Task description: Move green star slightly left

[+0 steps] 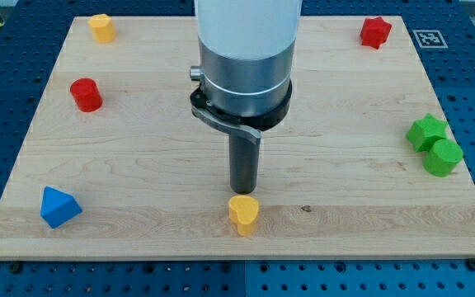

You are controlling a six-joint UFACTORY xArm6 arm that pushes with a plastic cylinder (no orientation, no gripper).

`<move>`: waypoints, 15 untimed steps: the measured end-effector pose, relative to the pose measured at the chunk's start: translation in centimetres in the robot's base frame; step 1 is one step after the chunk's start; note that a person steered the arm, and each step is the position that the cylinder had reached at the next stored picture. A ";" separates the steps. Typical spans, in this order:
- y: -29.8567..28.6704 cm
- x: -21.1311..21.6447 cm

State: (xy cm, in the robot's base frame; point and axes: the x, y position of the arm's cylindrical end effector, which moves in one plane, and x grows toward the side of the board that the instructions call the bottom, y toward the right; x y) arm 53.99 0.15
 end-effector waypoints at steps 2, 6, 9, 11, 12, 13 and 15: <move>0.0 -0.2; -0.3 -7.9; 0.0 -9.0; 5.9 -9.7; 9.7 -9.8; 13.8 -10.1; 18.7 -14.6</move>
State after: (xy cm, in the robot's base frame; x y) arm 39.43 18.85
